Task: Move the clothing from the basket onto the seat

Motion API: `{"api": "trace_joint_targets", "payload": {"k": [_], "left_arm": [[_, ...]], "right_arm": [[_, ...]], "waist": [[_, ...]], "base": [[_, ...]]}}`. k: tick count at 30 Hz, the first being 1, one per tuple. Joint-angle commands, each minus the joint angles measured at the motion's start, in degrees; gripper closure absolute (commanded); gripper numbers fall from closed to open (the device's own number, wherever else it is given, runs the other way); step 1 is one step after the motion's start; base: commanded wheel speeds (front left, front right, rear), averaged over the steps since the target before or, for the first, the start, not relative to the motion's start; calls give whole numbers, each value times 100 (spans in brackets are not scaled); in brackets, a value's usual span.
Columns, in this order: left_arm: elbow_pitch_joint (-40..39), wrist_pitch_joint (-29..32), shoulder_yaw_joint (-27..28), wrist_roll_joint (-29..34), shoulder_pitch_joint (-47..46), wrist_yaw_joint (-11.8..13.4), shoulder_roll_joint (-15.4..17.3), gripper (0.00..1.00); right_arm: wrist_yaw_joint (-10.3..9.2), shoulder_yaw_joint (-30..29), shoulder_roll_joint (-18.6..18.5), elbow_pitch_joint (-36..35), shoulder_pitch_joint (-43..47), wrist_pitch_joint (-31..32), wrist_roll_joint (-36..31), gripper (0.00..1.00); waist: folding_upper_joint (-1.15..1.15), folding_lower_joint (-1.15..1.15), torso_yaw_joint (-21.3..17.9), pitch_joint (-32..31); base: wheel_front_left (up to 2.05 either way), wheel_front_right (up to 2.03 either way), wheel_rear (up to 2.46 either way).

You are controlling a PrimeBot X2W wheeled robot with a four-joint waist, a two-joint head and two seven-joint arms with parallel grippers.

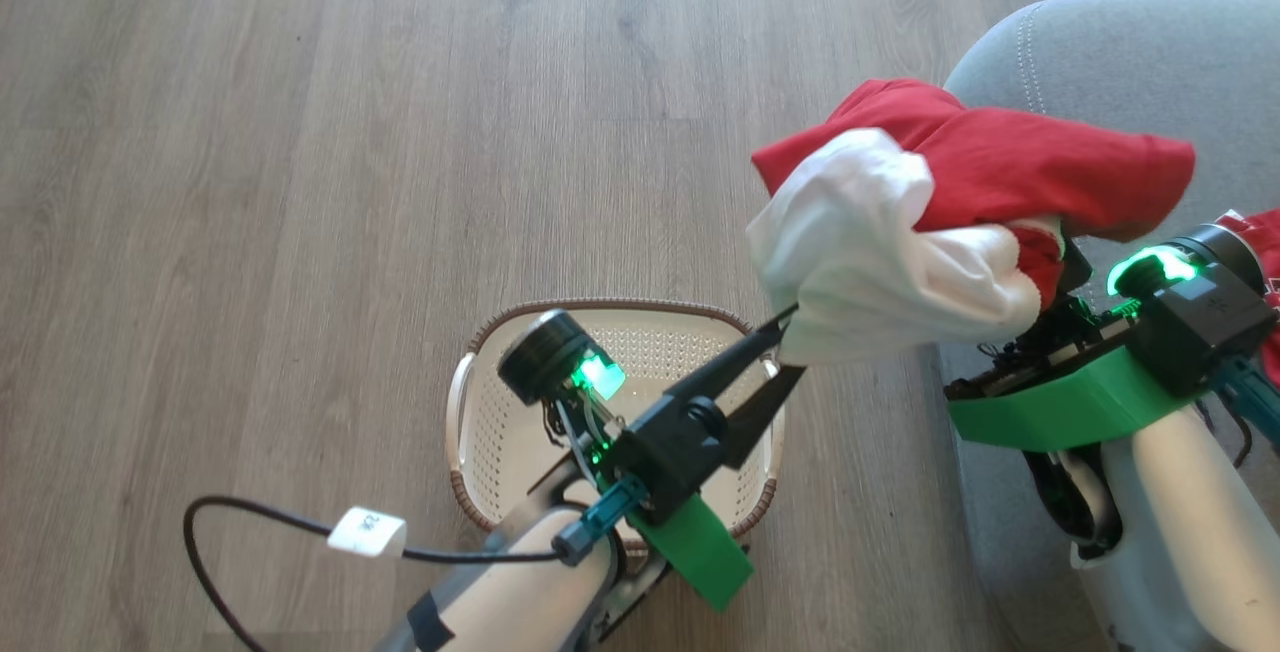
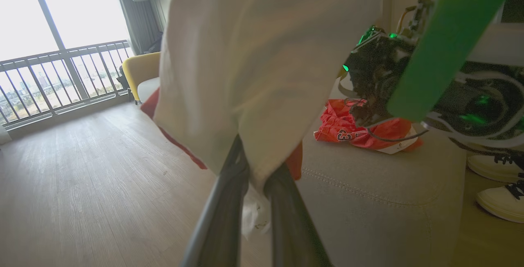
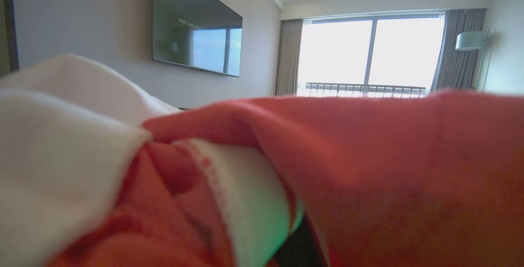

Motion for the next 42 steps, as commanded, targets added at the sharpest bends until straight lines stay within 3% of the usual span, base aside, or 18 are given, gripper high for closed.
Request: {"api": "trace_joint_targets", "payload": {"k": [1, 2, 3, 4, 5, 15, 25, 42], "left_arm": [[-145, -24, 125, 17, -21, -26, 21, 100], [-152, -24, 120, 23, -6, -32, 21, 95], [-165, -24, 116, 29, 8, -32, 21, 73], [-175, -24, 114, 38, 24, -29, 21, 45], [-131, -24, 106, 6, 60, -51, 21, 0], [107, -24, 374, 53, 209, -48, 21, 0], [516, -24, 572, 213, 667, -367, 76, 0], [712, -24, 892, 347, 1305, -545, 116, 0]], "right_arm": [[-2, -9, 0, -256, -63, -13, 7, 100], [-2, -16, -1, -252, -58, -13, 10, 100], [-2, -23, -3, -249, -54, -13, 11, 100], [-2, -29, -4, -247, -51, -13, 13, 100], [-2, -34, -6, -244, -49, -13, 13, 100], [-2, -211, -19, -219, -40, -13, -19, 100], [-2, -753, -85, -269, 45, -13, -103, 100], [-2, -1690, -85, -270, 452, -13, -152, 100]], "waist": [[0, 0, 1, 9], [0, 0, 3, 14], [0, 0, 4, 18], [0, 0, 6, 23], [0, 0, 6, 25], [0, 0, 5, 0], [0, 0, -32, -120], [0, 0, -232, -176]], "base": [[0, 0, 0], [0, 0, 0], [0, 0, 0], [0, 0, 0], [0, 0, 0], [0, 0, 0], [0, 0, 0], [0, 0, 0]]}}
